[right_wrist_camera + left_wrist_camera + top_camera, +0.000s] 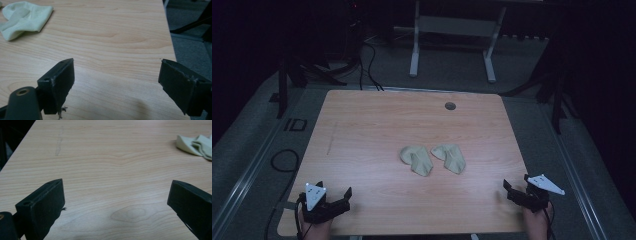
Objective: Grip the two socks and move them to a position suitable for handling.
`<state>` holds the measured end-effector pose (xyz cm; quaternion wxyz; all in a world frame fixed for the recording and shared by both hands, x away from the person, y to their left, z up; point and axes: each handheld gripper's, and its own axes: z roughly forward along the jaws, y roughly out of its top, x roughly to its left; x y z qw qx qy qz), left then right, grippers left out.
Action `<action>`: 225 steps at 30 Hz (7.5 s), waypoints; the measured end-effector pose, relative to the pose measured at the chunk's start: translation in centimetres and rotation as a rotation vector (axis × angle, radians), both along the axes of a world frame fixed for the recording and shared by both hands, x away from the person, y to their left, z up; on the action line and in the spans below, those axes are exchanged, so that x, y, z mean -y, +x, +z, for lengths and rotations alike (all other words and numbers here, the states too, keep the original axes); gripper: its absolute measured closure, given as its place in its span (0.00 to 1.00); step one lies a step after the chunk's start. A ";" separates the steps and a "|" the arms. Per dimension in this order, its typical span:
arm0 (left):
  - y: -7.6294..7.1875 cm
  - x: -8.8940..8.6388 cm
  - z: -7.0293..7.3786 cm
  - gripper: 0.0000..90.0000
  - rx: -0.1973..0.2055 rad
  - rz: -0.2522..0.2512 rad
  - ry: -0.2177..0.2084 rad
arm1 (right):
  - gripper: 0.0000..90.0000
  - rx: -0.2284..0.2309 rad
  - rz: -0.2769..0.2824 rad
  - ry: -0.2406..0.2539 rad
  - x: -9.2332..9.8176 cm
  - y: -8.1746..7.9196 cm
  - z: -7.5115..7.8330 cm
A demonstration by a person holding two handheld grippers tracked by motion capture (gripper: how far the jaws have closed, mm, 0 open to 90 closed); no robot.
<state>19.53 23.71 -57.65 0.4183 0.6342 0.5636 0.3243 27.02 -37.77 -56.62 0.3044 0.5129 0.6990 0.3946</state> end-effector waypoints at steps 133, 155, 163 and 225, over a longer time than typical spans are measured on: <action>-0.2 3.7 0.5 0.01 -0.029 -0.151 0.051 | 0.58 -0.239 0.653 -0.239 -21.9 -3.6 0.5; 0.2 15.0 3.1 0.68 -0.040 -0.781 0.098 | 0.66 -0.252 0.681 -0.132 -20.7 -5.0 3.1; 2.0 18.7 2.1 0.96 -0.101 -0.840 0.179 | 0.68 -0.261 0.686 -0.154 -21.6 -4.7 2.5; 4.7 20.4 0.4 0.99 -0.194 -0.864 0.244 | 0.99 -0.330 0.402 -0.144 -12.7 -0.5 1.3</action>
